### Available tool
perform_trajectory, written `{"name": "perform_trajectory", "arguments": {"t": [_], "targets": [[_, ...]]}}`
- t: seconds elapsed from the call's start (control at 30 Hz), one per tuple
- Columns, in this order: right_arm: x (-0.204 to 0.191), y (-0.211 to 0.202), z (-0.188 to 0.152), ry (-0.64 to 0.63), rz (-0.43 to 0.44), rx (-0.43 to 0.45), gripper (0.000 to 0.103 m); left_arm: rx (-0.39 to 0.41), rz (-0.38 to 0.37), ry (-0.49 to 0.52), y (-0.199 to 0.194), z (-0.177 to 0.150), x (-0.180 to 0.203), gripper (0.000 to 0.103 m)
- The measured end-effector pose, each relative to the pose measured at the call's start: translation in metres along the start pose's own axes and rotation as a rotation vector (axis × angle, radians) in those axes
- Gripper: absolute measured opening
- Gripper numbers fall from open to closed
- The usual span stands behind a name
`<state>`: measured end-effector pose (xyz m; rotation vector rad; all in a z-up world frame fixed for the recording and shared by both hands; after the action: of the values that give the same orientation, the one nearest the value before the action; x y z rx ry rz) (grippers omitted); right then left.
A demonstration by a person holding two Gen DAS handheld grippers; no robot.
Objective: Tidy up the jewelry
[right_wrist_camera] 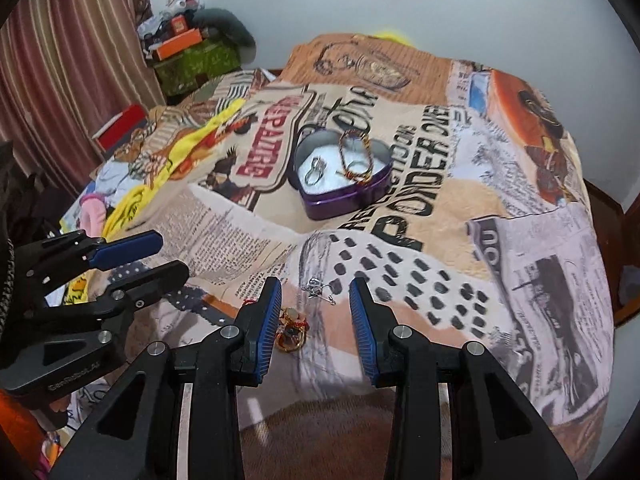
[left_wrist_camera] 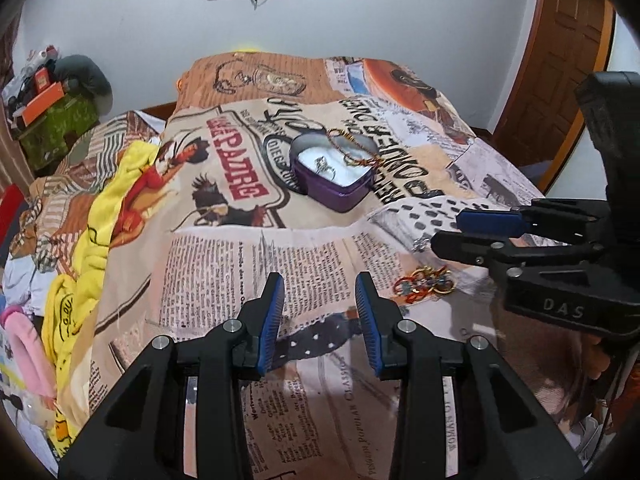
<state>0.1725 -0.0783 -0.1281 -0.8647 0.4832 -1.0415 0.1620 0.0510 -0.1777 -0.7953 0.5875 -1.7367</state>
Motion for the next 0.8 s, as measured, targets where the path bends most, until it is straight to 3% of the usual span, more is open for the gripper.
{"name": "perform_trajectory", "arguments": {"t": [0.3,0.43,0.8], "targets": [[-0.006,0.022,-0.001,-0.032,0.004,-0.061,0.03,-0.004,-0.023,-0.028,0.009,-0.004,-0.006,0.036],[-0.007,0.026,-0.001,-0.039,0.0,-0.074,0.012,-0.006,-0.038,-0.024,0.009,-0.006,-0.001,0.036],[0.002,0.002,0.0,-0.003,-0.01,0.007,0.012,-0.015,-0.071,-0.013,0.005,-0.01,0.014,0.036]]}}
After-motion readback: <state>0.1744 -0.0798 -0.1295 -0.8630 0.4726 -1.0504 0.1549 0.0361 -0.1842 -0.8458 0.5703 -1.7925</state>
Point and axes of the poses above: each gripper's, at about its wrist camera, not at the fingertips, and y roughly the way its jaws point, x to its right, z to its top, the point moved 1 cm from there along y, roughly the way its jaws point, and after that the axes turned 10 degrees about -z, right-handed, at the moved point
